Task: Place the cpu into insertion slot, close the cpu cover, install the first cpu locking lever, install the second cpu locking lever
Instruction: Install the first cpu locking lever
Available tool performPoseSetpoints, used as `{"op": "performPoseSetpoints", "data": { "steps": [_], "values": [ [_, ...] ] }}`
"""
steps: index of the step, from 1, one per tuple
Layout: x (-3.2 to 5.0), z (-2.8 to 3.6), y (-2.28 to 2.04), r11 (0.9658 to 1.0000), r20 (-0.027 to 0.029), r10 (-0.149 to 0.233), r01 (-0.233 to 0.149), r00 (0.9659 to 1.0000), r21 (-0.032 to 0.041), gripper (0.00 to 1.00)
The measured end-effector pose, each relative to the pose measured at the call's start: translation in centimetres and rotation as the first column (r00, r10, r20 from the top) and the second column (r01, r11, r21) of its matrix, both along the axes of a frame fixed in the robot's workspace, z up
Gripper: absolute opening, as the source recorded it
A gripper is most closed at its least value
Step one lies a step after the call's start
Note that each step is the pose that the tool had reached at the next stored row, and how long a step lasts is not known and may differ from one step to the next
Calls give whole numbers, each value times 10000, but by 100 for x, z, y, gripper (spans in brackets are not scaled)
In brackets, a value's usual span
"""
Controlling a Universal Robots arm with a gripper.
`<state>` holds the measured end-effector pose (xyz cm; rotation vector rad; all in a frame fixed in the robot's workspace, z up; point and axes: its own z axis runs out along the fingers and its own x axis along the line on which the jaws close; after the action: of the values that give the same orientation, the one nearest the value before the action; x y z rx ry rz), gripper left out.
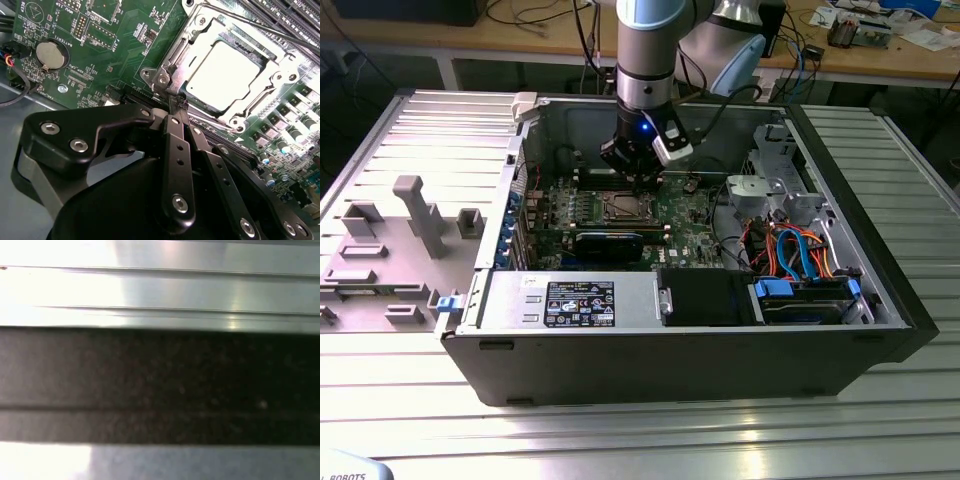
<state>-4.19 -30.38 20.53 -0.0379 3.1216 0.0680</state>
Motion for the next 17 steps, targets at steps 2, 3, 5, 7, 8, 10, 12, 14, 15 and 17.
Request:
{"op": "performPoseSetpoints", "data": {
  "steps": [2,3,5,7,8,10,12,14,15,17],
  "values": [
    [0,-2,-1,10000,-3,2,-2,10000,-16,11],
    [0,-3,-1,10000,-2,1,-1,10000,-16,11],
    [0,-4,0,10000,-2,1,-1,10000,-14,11],
    [1,-2,0,10000,2,1,-1,10000,-10,11],
    [1,-1,0,10000,2,0,0,10000,-11,11],
    [1,4,0,10000,-1,0,0,10000,-15,11],
    [1,5,0,10000,0,1,-1,10000,-21,11],
    [2,4,0,10000,0,1,-1,10000,-57,11],
    [2,3,0,10000,0,1,-1,10000,-84,11],
    [4,-1,0,9998,-2,1,-1,10000,-174,11]
  ]
}}
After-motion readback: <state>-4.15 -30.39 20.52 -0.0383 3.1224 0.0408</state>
